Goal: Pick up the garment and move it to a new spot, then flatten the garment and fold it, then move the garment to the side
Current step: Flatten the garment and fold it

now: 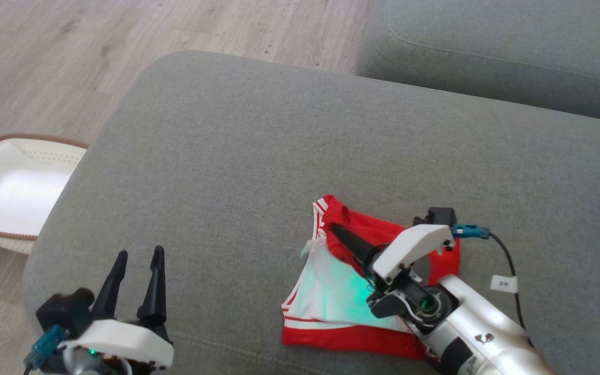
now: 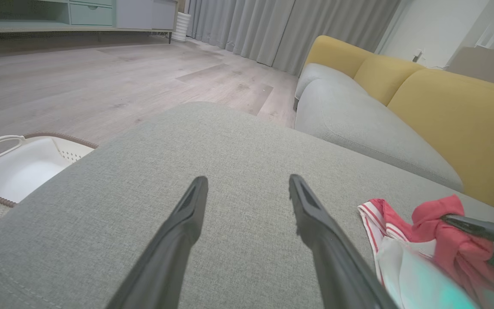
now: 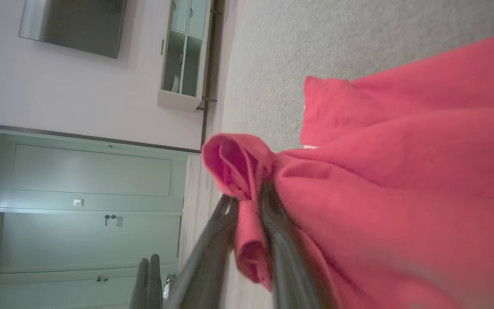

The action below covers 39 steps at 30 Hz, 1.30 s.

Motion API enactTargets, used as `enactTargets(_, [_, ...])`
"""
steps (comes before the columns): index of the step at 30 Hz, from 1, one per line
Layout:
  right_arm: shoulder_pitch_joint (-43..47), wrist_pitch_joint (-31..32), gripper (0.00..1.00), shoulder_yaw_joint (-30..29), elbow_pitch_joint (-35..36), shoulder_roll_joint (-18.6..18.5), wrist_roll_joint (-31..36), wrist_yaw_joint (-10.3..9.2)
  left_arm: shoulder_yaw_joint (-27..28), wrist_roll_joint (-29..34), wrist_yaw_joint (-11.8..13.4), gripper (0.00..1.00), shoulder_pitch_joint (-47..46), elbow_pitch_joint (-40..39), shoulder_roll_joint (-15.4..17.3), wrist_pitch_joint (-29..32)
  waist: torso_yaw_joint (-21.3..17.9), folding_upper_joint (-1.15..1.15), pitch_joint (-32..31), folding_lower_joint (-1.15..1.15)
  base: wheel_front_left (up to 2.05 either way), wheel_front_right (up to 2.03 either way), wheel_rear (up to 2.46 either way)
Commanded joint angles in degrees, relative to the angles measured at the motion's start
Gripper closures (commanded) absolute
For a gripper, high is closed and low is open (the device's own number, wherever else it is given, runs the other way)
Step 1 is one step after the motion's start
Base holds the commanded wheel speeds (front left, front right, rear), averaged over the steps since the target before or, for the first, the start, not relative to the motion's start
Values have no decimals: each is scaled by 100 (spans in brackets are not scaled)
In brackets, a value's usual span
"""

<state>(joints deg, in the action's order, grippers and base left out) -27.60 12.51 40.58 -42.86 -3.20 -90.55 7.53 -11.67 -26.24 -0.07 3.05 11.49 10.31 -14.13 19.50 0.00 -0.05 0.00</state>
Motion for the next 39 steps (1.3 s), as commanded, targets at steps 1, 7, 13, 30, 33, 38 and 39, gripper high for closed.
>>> enactTargets(1, [-321,-103,0,185,124,32,-109,-4,209,-17,-28,0,-336,-129,4,-35,-31,0,0,0,0,0,0])
enactTargets(7, [-615,-418,0,454,460,32,-396,-4,269,-32,-8,0,-310,-86,10,-53,-276,0,-75,0,0,0,0])
enactTargets(13, [-754,-1015,0,153,1200,-551,4,-4,347,-26,20,0,-210,-131,-2,-69,-623,0,-169,0,0,0,0])
enactTargets(30, [-365,-2477,100,493,545,-1743,3146,-4,847,313,-150,0,-30,-638,-314,-85,-1137,0,-137,0,0,0,0])
enactTargets(33, [-345,-2109,100,706,384,-1456,3436,-4,858,355,-205,0,-23,-595,-351,-86,-1050,0,-143,0,0,0,0])
enactTargets(38, [-249,-1370,100,1018,153,-951,3634,-4,883,399,-263,0,-36,-538,-404,-86,-823,0,-124,0,0,0,0])
enactTargets(39, [-238,-1264,100,1085,114,-868,3679,-4,882,406,-275,0,-43,-524,-413,-86,-769,0,-112,0,0,0,0])
